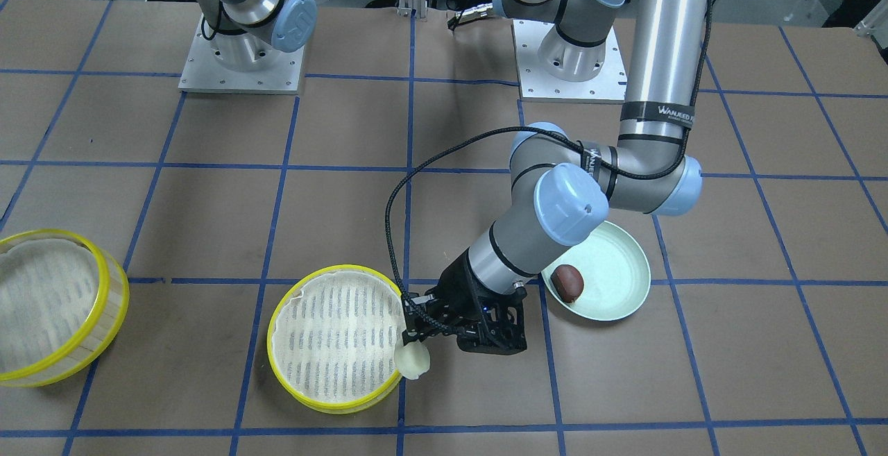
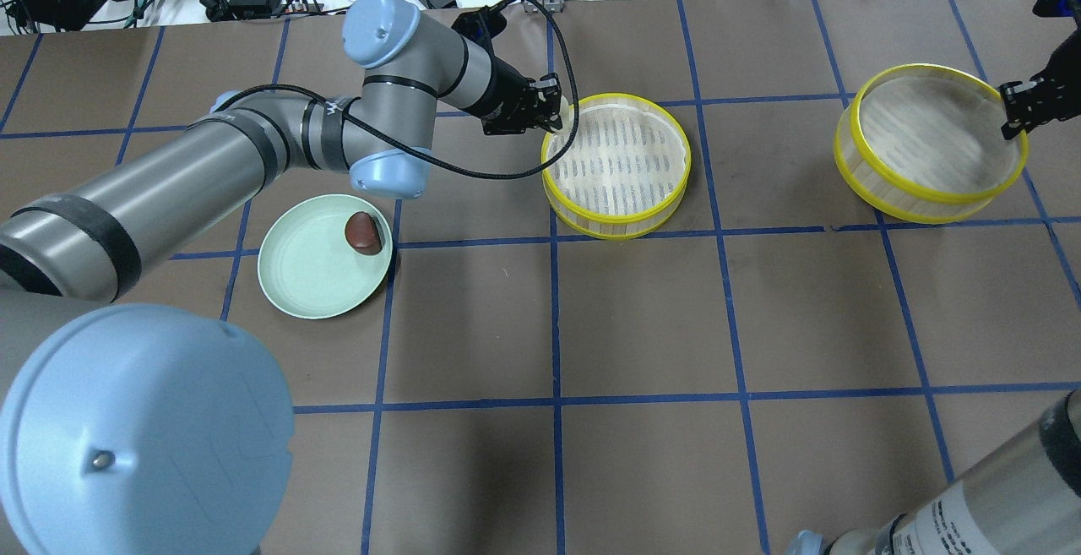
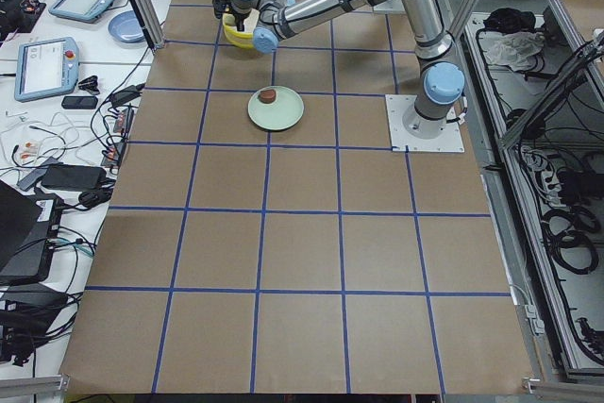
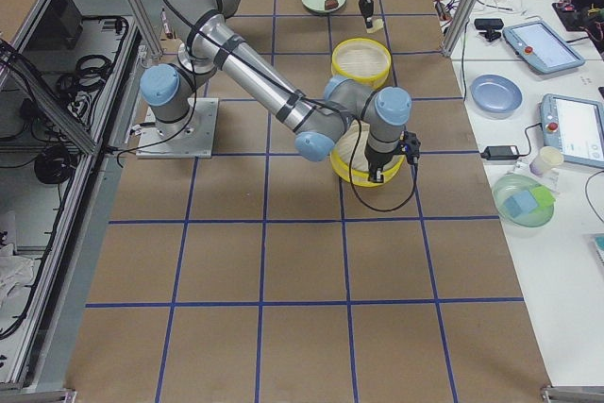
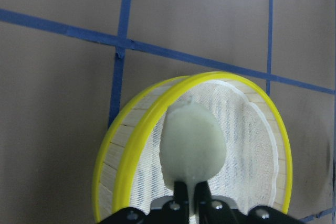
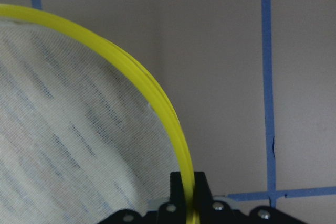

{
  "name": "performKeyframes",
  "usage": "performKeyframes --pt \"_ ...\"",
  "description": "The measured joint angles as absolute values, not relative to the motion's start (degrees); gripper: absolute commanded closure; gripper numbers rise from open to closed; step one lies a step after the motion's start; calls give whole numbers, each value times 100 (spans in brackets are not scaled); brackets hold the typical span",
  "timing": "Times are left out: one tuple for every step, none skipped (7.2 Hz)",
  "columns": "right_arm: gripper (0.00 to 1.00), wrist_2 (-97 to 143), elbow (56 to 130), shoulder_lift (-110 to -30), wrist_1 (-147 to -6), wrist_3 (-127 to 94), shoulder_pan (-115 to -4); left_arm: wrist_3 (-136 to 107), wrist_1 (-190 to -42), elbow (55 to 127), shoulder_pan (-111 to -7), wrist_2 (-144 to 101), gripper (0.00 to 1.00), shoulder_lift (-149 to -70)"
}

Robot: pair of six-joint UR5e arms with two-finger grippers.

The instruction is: Stack buns with steamer

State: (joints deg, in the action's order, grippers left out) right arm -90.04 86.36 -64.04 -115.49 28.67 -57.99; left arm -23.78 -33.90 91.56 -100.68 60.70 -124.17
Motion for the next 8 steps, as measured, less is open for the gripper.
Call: performKeyframes --pt "100 -9009 8712 -6552 -11501 2541 -5990 -2494 -3364 9150 -10193 6079 0 -12508" --pt "100 -9011 8804 -6738 -11447 2167 -6213 -2702 -3363 9138 -10261 6078 0 -12541" --pt "100 -9011 8882 -6887 -11410 1788 -6425 -2990 -3371 9120 -10286 6066 0 -12539" --pt "100 -9027 8929 -6966 -11390 1505 -6596 -3265 -3378 9104 -10290 6053 0 -12517" --pt "100 -9077 8964 -7023 -11358 1336 -6741 -3488 -3382 9094 -10291 6044 0 -12490" --pt "100 -9111 9016 -7079 -11316 1135 -6859 -3594 -3392 9075 -10291 6058 0 -12445" --pt "100 -9132 9064 -7128 -11296 894 -6983 -3586 -3517 8999 -10273 6114 0 -12350" --pt "100 -9183 9085 -7186 -11290 593 -7175 -3396 -3901 8845 -10199 6487 0 -12190"
